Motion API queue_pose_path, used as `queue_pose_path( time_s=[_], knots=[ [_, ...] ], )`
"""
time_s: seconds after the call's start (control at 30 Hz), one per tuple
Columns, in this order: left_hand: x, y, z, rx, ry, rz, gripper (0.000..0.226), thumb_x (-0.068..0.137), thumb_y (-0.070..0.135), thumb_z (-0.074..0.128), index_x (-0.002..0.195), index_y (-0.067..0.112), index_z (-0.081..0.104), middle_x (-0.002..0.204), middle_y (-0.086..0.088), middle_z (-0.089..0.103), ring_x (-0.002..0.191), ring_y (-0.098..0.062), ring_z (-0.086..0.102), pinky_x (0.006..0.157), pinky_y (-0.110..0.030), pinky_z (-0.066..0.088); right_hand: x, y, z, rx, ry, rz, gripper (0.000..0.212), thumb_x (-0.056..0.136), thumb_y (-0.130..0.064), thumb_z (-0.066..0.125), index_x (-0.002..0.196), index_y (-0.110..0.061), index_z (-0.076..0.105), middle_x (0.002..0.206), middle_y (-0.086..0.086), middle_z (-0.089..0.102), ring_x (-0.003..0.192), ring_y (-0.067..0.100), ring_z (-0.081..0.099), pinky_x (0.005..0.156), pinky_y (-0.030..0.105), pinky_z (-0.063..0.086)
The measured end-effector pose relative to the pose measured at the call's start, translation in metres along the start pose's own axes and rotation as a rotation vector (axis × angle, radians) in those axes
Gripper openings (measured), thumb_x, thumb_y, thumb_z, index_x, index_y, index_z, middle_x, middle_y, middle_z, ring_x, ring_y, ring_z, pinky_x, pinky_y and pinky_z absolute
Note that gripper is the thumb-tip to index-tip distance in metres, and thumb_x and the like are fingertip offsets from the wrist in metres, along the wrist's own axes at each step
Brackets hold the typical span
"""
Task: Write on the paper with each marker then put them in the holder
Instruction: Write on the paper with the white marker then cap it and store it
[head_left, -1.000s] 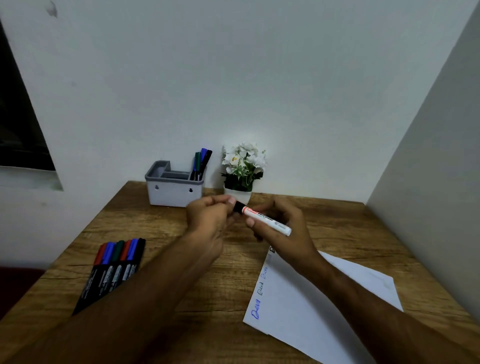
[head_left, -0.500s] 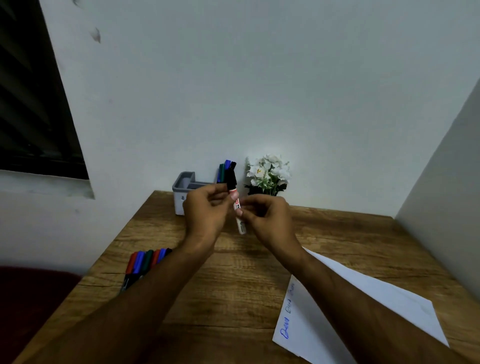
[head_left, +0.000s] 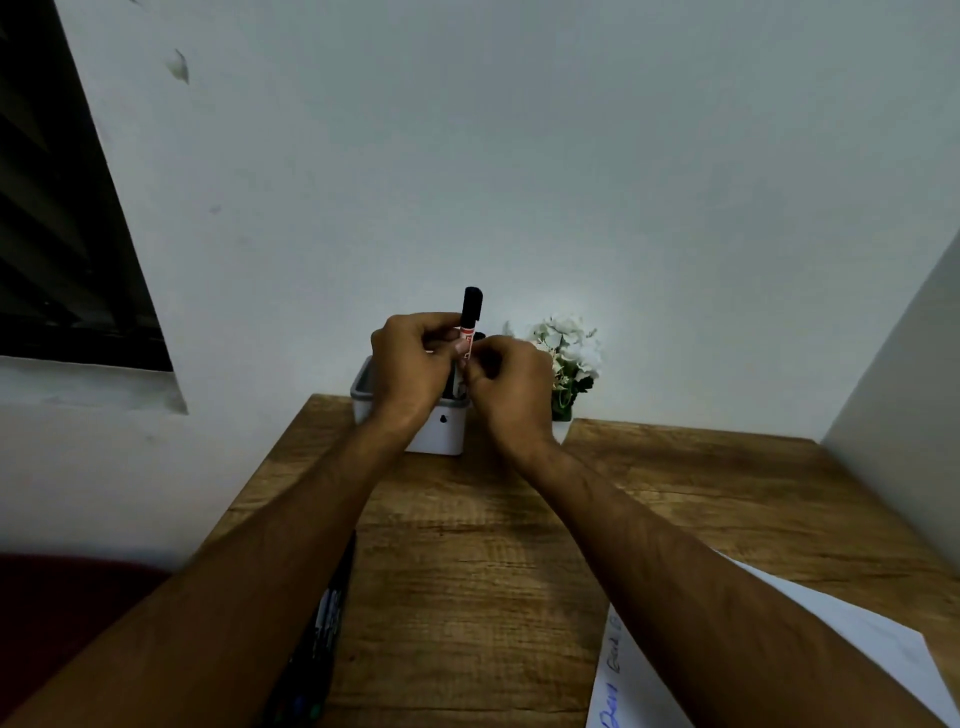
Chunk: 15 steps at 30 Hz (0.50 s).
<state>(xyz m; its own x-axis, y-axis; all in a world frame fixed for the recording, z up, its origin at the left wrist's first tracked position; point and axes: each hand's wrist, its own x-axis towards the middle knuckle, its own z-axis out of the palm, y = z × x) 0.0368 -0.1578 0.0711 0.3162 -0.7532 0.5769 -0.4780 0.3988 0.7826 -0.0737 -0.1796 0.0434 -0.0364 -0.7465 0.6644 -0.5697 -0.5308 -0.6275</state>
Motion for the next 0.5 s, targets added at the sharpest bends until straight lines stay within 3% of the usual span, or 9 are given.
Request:
queue_pose_path(
  time_s=[0.1,0.23,0.5],
  knots=[
    [0.000,-0.010,0.005,0.077,-0.015,-0.045,0.029,0.082,0.005,0.076,0.111,0.007,0.074,0.099,-0.003,0.076,0.085,-0.006,0.069,0.071,0.003,0.042,0.000,0.002,0.003,-0.097,-0.069,0.034,0.015,0.091,-0.020,0.069,0.084,-0.010,0.079,0.075,0.005,0.076,0.069,0.019,0.069,0.071,0.040,0.058],
    [-0.002,-0.017,0.005,0.193,0.004,-0.160,0.033,0.082,0.013,0.078,0.114,0.005,0.073,0.104,-0.010,0.075,0.097,-0.015,0.070,0.079,-0.011,0.041,-0.001,-0.002,-0.001,-0.167,-0.149,0.024,0.015,0.089,-0.015,0.067,0.084,-0.007,0.079,0.076,0.009,0.075,0.072,0.023,0.068,0.077,0.041,0.057],
    [-0.015,-0.017,-0.004,0.227,-0.033,-0.117,0.028,0.081,0.013,0.078,0.108,0.006,0.075,0.100,-0.008,0.076,0.085,-0.007,0.066,0.074,-0.006,0.041,-0.014,0.001,-0.012,-0.164,-0.170,-0.045,0.015,0.088,-0.007,0.066,0.092,-0.007,0.080,0.085,0.009,0.078,0.078,0.022,0.070,0.077,0.036,0.057]
  ],
)
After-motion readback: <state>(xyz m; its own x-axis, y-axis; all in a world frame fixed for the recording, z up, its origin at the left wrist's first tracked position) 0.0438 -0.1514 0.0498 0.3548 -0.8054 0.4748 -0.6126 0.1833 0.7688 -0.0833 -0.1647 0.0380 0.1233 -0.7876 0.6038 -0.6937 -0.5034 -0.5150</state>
